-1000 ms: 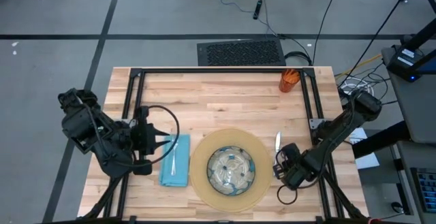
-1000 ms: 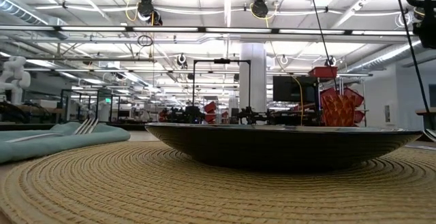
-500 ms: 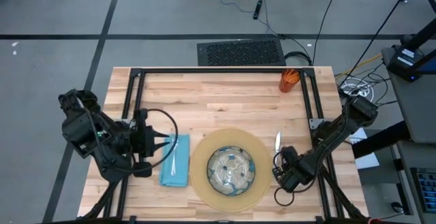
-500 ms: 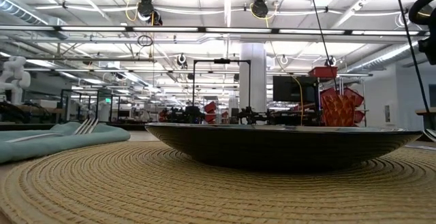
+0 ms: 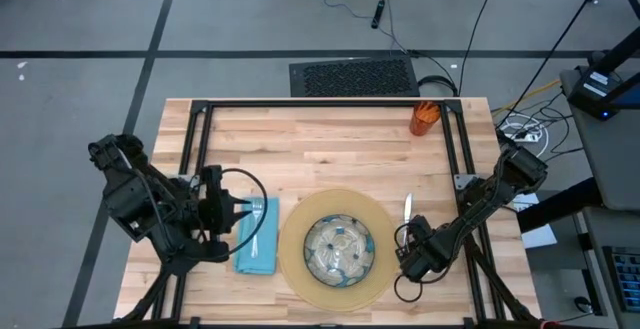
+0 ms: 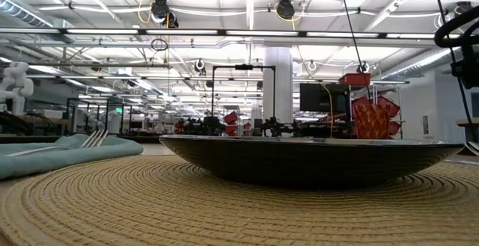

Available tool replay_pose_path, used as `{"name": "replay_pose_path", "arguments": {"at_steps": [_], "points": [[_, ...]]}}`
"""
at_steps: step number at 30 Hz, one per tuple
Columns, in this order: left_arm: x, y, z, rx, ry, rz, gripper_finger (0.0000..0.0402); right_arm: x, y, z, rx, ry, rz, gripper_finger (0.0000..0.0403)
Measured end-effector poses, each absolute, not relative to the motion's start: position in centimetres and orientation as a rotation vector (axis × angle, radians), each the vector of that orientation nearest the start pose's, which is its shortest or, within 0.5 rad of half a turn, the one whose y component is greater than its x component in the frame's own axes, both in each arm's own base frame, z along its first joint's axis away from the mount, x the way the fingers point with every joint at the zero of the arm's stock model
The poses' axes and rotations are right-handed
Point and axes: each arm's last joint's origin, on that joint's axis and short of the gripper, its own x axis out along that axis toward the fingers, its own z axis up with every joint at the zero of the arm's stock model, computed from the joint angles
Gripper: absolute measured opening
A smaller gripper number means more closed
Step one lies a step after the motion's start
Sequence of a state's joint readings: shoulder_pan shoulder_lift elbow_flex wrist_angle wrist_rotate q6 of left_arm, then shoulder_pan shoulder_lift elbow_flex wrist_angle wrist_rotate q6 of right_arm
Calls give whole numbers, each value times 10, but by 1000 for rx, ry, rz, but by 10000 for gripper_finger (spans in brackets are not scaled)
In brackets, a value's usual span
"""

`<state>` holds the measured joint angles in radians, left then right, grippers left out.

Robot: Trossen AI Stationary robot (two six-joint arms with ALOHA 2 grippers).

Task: Set table place
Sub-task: Adjust the silver spoon

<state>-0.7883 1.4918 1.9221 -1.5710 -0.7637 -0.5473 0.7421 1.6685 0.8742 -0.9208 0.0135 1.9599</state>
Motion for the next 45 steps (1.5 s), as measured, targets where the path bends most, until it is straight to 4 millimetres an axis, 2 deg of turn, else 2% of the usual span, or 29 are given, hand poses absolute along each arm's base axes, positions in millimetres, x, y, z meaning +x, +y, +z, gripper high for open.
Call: {"name": "replay_pose_path", "arguments": {"at_steps": [11,17,25,36,45], "points": [[177,-154,443,285,768,184,66,183,152,137,723,1395,-1119,6],[175,-156,443,271,763,181,66,178,146,136,679,1400,-1188,12],[172,-160,443,277,759,159,66,176,148,129,780,1361,-1205,11],[171,-161,443,290,760,151,66,177,151,134,933,1223,-1253,10],[165,-166,443,318,753,114,66,182,148,134,975,1205,-1262,10]]}}
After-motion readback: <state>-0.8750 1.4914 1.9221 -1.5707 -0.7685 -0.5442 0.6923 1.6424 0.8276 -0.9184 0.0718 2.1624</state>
